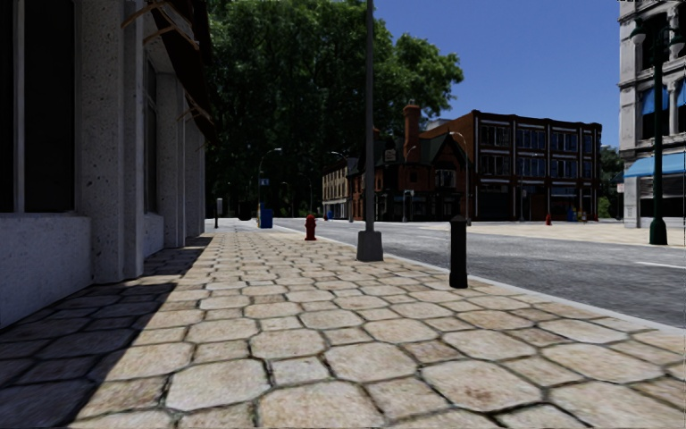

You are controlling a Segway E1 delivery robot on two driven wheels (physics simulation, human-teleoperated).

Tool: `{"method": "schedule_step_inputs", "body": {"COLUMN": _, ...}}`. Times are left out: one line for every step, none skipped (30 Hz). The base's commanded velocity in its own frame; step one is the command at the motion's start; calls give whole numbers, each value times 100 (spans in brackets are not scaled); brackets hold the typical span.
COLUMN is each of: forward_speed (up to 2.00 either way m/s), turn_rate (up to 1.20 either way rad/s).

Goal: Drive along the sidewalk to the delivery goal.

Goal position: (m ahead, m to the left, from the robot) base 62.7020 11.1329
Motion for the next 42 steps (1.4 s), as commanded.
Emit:
{"method": "schedule_step_inputs", "body": {"forward_speed": 200, "turn_rate": 46}}
{"method": "schedule_step_inputs", "body": {"forward_speed": 200, "turn_rate": 46}}
{"method": "schedule_step_inputs", "body": {"forward_speed": 200, "turn_rate": 46}}
{"method": "schedule_step_inputs", "body": {"forward_speed": 200, "turn_rate": 46}}
{"method": "schedule_step_inputs", "body": {"forward_speed": 200, "turn_rate": 46}}
{"method": "schedule_step_inputs", "body": {"forward_speed": 200, "turn_rate": 46}}
{"method": "schedule_step_inputs", "body": {"forward_speed": 200, "turn_rate": 46}}
{"method": "schedule_step_inputs", "body": {"forward_speed": 200, "turn_rate": 46}}
{"method": "schedule_step_inputs", "body": {"forward_speed": 200, "turn_rate": 46}}
{"method": "schedule_step_inputs", "body": {"forward_speed": 200, "turn_rate": 46}}
{"method": "schedule_step_inputs", "body": {"forward_speed": 200, "turn_rate": 46}}
{"method": "schedule_step_inputs", "body": {"forward_speed": 200, "turn_rate": 46}}
{"method": "schedule_step_inputs", "body": {"forward_speed": 200, "turn_rate": 46}}
{"method": "schedule_step_inputs", "body": {"forward_speed": 200, "turn_rate": 46}}
{"method": "schedule_step_inputs", "body": {"forward_speed": 200, "turn_rate": 46}}
{"method": "schedule_step_inputs", "body": {"forward_speed": 200, "turn_rate": 46}}
{"method": "schedule_step_inputs", "body": {"forward_speed": 200, "turn_rate": 46}}
{"method": "schedule_step_inputs", "body": {"forward_speed": 200, "turn_rate": 46}}
{"method": "schedule_step_inputs", "body": {"forward_speed": 200, "turn_rate": 46}}
{"method": "schedule_step_inputs", "body": {"forward_speed": 200, "turn_rate": 46}}
{"method": "schedule_step_inputs", "body": {"forward_speed": 200, "turn_rate": 35}}
{"method": "schedule_step_inputs", "body": {"forward_speed": 200, "turn_rate": 23}}
{"method": "schedule_step_inputs", "body": {"forward_speed": 200, "turn_rate": 17}}
{"method": "schedule_step_inputs", "body": {"forward_speed": 200, "turn_rate": 0}}
{"method": "schedule_step_inputs", "body": {"forward_speed": 200, "turn_rate": 0}}
{"method": "schedule_step_inputs", "body": {"forward_speed": 200, "turn_rate": 0}}
{"method": "schedule_step_inputs", "body": {"forward_speed": 200, "turn_rate": 0}}
{"method": "schedule_step_inputs", "body": {"forward_speed": 200, "turn_rate": 0}}
{"method": "schedule_step_inputs", "body": {"forward_speed": 200, "turn_rate": 0}}
{"method": "schedule_step_inputs", "body": {"forward_speed": 200, "turn_rate": 0}}
{"method": "schedule_step_inputs", "body": {"forward_speed": 200, "turn_rate": 0}}
{"method": "schedule_step_inputs", "body": {"forward_speed": 200, "turn_rate": 0}}
{"method": "schedule_step_inputs", "body": {"forward_speed": 200, "turn_rate": 0}}
{"method": "schedule_step_inputs", "body": {"forward_speed": 200, "turn_rate": 0}}
{"method": "schedule_step_inputs", "body": {"forward_speed": 200, "turn_rate": 0}}
{"method": "schedule_step_inputs", "body": {"forward_speed": 200, "turn_rate": 0}}
{"method": "schedule_step_inputs", "body": {"forward_speed": 200, "turn_rate": 0}}
{"method": "schedule_step_inputs", "body": {"forward_speed": 200, "turn_rate": 0}}
{"method": "schedule_step_inputs", "body": {"forward_speed": 200, "turn_rate": 0}}
{"method": "schedule_step_inputs", "body": {"forward_speed": 200, "turn_rate": -2}}
{"method": "schedule_step_inputs", "body": {"forward_speed": 200, "turn_rate": -5}}
{"method": "schedule_step_inputs", "body": {"forward_speed": 200, "turn_rate": -10}}
